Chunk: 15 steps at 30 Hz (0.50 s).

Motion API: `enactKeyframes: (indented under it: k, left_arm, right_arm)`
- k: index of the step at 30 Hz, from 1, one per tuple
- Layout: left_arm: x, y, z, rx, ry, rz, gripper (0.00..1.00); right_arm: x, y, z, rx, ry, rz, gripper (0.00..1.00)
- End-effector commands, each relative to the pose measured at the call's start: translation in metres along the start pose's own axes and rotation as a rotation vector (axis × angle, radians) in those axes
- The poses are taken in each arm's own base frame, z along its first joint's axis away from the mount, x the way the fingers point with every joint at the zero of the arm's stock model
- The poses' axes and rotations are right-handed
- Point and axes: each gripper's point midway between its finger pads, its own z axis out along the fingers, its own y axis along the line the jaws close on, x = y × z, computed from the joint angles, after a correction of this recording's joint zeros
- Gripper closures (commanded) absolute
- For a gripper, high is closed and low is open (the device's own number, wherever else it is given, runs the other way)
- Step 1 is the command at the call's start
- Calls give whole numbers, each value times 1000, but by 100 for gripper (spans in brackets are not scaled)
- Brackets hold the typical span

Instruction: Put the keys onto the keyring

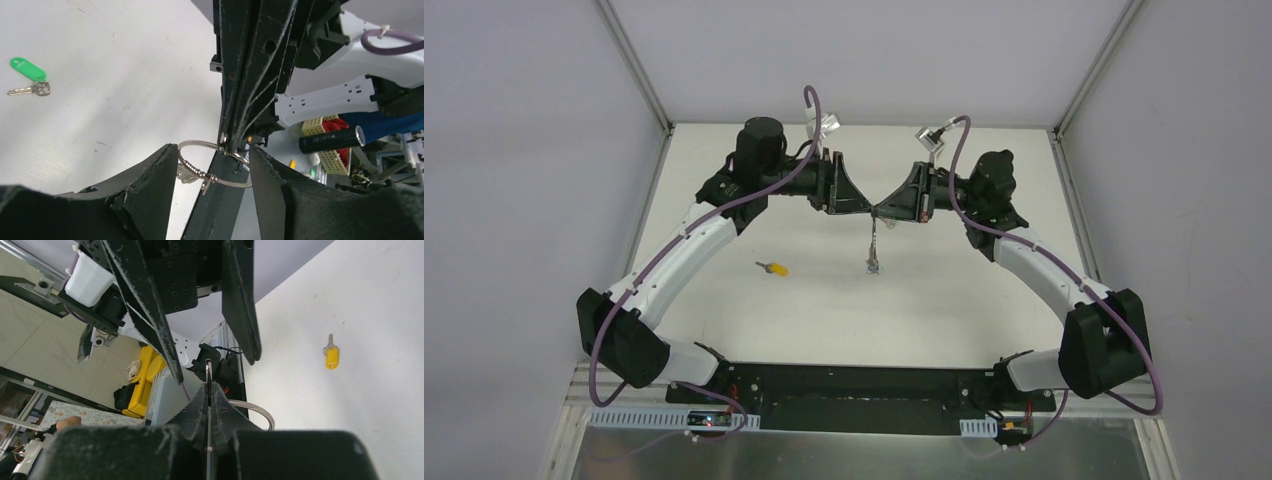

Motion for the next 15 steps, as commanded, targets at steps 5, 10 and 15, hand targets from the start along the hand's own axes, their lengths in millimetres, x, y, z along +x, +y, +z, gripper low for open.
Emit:
enactKeyframes:
  k: [5, 10, 15]
  left_arm:
    - [-26, -14, 7, 104, -101, -56, 52]
    - [-26, -16, 9, 133, -107, -91, 60]
    - [-27, -18, 8, 139, -116, -95, 66]
  right_arm:
    - [-18, 13, -2, -56, -60, -17, 100]
    - [-19, 6, -1, -48, -72, 9, 100]
    - [-21, 2, -3, -36, -86, 17, 100]
